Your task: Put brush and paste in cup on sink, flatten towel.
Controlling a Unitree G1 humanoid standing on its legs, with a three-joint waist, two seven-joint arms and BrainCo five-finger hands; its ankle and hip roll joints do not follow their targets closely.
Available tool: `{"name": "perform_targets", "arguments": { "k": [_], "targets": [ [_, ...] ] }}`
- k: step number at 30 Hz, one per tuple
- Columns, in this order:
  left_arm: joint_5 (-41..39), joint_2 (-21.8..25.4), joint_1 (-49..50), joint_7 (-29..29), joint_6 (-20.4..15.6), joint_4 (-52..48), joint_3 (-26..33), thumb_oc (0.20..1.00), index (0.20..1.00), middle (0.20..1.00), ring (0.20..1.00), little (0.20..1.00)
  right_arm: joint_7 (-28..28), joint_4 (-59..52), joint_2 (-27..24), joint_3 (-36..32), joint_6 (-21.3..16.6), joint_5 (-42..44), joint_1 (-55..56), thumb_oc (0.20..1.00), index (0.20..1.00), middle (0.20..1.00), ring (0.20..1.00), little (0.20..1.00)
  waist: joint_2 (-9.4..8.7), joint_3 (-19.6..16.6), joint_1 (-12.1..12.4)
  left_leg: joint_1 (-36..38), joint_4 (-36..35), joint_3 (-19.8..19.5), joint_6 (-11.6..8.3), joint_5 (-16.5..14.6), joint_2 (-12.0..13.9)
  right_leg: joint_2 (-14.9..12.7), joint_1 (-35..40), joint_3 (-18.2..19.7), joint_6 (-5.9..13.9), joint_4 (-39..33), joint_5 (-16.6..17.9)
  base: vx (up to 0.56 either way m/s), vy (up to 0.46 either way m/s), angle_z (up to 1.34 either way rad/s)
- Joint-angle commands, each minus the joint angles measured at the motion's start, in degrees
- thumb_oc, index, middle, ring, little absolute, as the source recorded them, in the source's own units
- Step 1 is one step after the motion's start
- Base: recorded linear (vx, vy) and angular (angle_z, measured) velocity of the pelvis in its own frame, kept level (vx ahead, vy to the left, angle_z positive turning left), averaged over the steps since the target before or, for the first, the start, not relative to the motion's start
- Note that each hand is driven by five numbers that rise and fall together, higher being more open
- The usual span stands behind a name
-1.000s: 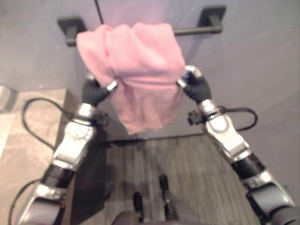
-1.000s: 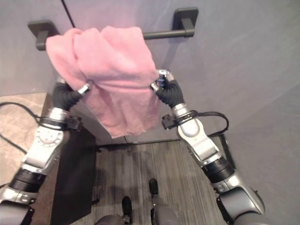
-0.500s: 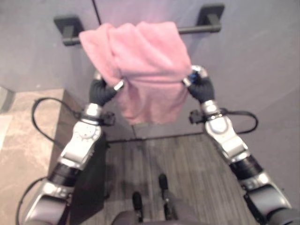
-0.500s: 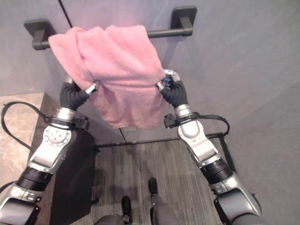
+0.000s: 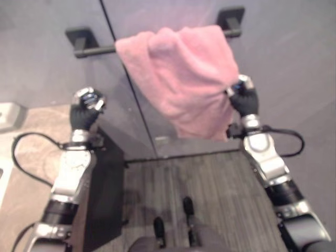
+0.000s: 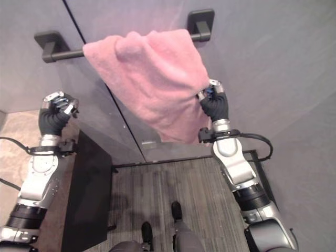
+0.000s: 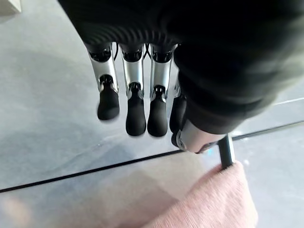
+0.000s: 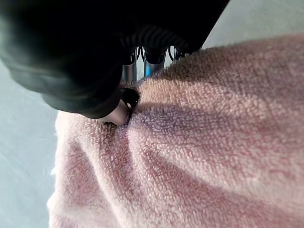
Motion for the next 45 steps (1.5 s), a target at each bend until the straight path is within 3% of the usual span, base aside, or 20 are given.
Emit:
{"name": "perform_targets", "arguments": {
  "k": [1,2,3,16,20,21,27,31,35,38,45],
  "targets": [
    [0.0,3.2,-1.7,-0.3,-2.2,1.3,-1.5,1.0,1.0,1.0,1.0,1.0,0.6,-1.5,1.5,-2.5,-2.6,2.1,-0.9,0.2,0.2,0.2,0.2,0.2,0.3,-3.5,0.5,-1.4,1.4,-2.2,1.28,-2.1,-0.8,-1.3,5.3,-1.8,2.94,-0.1,-8.3,-0.03,-0.019,0.03],
    [0.3,3.2,-1.8,-0.2,-2.1,1.2,-1.5,1.0,1.0,1.0,1.0,1.0,0.8,-1.1,1.7,-2.2,-2.6,2.5,-0.9,0.2,0.2,0.2,0.2,0.2,0.3,-3.5,0.5,-1.4,1.4,-2.3,1.28,-2.0,-0.8,-1.3,5.3,-1.8,2.92,-0.1,-8.3,-0.04,-0.02,0.03],
    [0.3,3.0,-1.7,-0.3,-2.0,1.1,-1.6,1.0,1.0,1.0,1.0,1.0,1.3,-0.5,1.9,-1.4,-2.0,2.6,-0.9,1.0,1.0,1.0,1.0,1.0,0.23,-3.5,0.6,-1.3,1.3,-2.4,1.26,-1.9,-0.8,-1.3,5.4,-2.0,2.93,-0.1,-8.2,-0.03,-0.012,0.02],
    [-0.6,2.1,3.1,-2.8,-0.7,0.6,0.5,1.0,1.0,1.0,1.0,1.0,5.2,1.3,-0.4,-2.6,0.1,1.9,4.3,1.0,1.0,1.0,1.0,1.0,-1.06,-4.9,0.9,0.8,1.8,-3.1,1.42,-2.5,-0.8,-1.5,8.1,-3.2,3.06,-0.1,-8.3,-0.05,0.001,0.05],
    [0.0,1.6,4.9,-3.2,-0.2,0.2,1.5,1.0,1.0,1.0,1.0,1.0,4.8,2.4,-1.2,-5.7,0.1,1.1,7.6,1.0,1.0,1.0,1.0,1.0,-1.47,-5.4,0.6,1.6,2.0,-3.1,1.54,-2.8,-0.7,-1.5,9.0,-3.5,3.12,-0.1,-8.4,-0.04,0.02,0.03],
    [0.8,0.7,8.7,-4.3,0.6,-0.6,3.3,1.0,1.0,1.0,1.0,1.0,4.8,2.6,-1.8,-10.2,0.0,-0.5,12.8,1.0,1.0,1.0,1.0,1.0,-1.86,-6.0,0.1,2.4,2.4,-3.0,1.73,-3.3,-0.6,-1.4,9.8,-3.5,3.15,-0.1,-8.6,-0.04,0.031,0.0],
    [0.5,-0.7,14.7,-8.3,1.6,0.1,4.4,1.0,1.0,1.0,1.0,1.0,4.9,5.4,-1.6,-17.6,-1.0,-2.7,22.4,1.0,1.0,1.0,1.0,1.0,-2.21,-6.8,-1.2,3.5,2.7,-2.8,1.91,-4.1,-0.5,-1.2,11.1,-3.5,3.16,0.0,-8.9,-0.02,0.012,-0.02],
    [-1.1,-1.2,20.7,-12.5,1.6,1.0,6.2,1.0,1.0,1.0,1.0,1.0,8.3,9.2,-0.3,-22.0,-1.8,-2.1,30.4,1.0,1.0,1.0,1.0,1.0,-2.2,-7.2,-2.1,4.5,2.8,-2.7,2.01,-4.5,-0.5,-1.1,11.9,-3.2,3.1,-0.1,-9.3,0.01,0.002,-0.01],
    [-1.8,-3.4,21.7,-12.8,2.3,4.6,5.1,1.0,1.0,1.0,1.0,1.0,8.7,12.9,0.3,-21.6,-1.9,-3.0,32.8,1.0,1.0,1.0,1.0,1.0,-2.14,-7.3,-2.4,4.8,2.7,-2.6,2.03,-4.4,-0.6,-1.1,12.1,-3.2,3.06,-0.1,-9.2,0.0,0.0,0.0],
    [-1.3,-3.3,22.8,-16.0,2.6,5.1,1.9,1.0,1.0,1.0,1.0,1.0,10.1,17.0,0.9,-20.1,-2.0,-4.5,34.4,1.0,1.0,1.0,1.0,1.0,-1.99,-7.4,-2.9,4.9,2.8,-2.6,2.06,-4.5,-0.6,-1.1,12.2,-3.0,3.12,0.0,-9.3,0.0,0.0,0.0],
    [-0.8,-5.8,20.9,-15.2,2.2,7.6,-0.7,1.0,1.0,1.0,1.0,1.0,10.2,20.1,1.4,-16.3,-2.6,-3.9,32.3,1.0,1.0,1.0,1.0,1.0,-1.74,-7.6,-3.0,5.0,3.7,-2.6,2.12,-5.1,-0.7,-1.1,12.4,-2.8,3.02,0.0,-9.5,0.0,0.0,0.0]
  ]
}}
